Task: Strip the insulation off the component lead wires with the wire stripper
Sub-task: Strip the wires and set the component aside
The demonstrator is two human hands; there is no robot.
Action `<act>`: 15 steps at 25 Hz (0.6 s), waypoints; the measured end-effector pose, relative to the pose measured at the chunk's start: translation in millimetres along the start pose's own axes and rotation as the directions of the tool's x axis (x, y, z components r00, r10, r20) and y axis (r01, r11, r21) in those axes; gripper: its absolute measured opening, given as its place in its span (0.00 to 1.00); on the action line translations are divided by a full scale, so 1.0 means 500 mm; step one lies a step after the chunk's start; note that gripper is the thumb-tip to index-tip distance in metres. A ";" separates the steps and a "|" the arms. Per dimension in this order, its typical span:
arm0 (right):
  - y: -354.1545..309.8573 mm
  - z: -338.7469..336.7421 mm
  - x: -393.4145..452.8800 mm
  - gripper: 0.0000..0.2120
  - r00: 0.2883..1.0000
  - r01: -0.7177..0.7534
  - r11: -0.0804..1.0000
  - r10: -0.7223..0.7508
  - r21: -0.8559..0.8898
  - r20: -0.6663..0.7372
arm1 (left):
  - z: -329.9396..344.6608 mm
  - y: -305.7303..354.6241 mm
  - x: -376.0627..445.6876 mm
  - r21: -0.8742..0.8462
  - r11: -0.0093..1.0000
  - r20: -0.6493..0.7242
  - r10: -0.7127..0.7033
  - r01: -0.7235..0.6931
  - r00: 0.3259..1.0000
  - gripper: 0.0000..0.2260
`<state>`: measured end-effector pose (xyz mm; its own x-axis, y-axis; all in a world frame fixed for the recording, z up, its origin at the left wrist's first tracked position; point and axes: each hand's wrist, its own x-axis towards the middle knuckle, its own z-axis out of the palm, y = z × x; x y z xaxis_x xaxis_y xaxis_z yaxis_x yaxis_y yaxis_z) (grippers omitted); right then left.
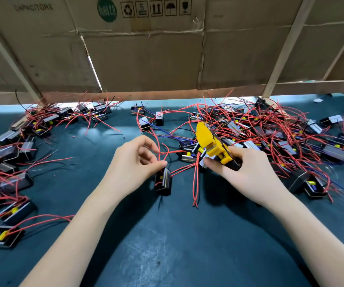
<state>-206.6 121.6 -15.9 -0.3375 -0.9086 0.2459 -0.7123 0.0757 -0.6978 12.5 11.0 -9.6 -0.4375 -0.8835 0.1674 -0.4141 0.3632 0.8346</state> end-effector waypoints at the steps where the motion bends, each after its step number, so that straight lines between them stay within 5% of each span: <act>1: 0.002 0.002 0.000 0.34 1.000 -0.005 1.000 0.005 -0.009 0.001 | -0.007 0.003 -0.001 0.059 0.996 0.010 0.068 -0.069 0.998 0.10; 4: 0.002 0.003 0.001 0.36 1.000 0.002 1.000 -0.002 0.000 -0.001 | -0.039 0.009 -0.002 0.171 0.924 0.242 0.297 -0.342 0.924 0.16; 6: 0.001 0.003 0.002 0.37 1.000 -0.003 1.000 0.003 0.018 0.001 | -0.046 0.011 -0.005 0.184 0.891 0.408 0.315 -0.415 0.857 0.16; 10: -0.003 0.003 0.003 0.37 1.000 -0.006 1.000 0.005 0.024 0.012 | -0.026 0.013 -0.008 0.163 0.901 0.415 0.307 -0.402 0.857 0.08; 15: -0.001 0.002 0.004 0.38 1.000 0.006 1.000 -0.006 0.008 0.010 | -0.039 0.006 -0.006 0.067 0.947 0.447 0.253 -0.315 0.858 0.16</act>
<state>-206.1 119.3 -15.9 -0.3268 -0.9131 0.2437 -0.7093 0.0666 -0.7017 28.2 9.0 2.6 -0.8368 -0.5339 0.1208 -0.3080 0.6416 0.7025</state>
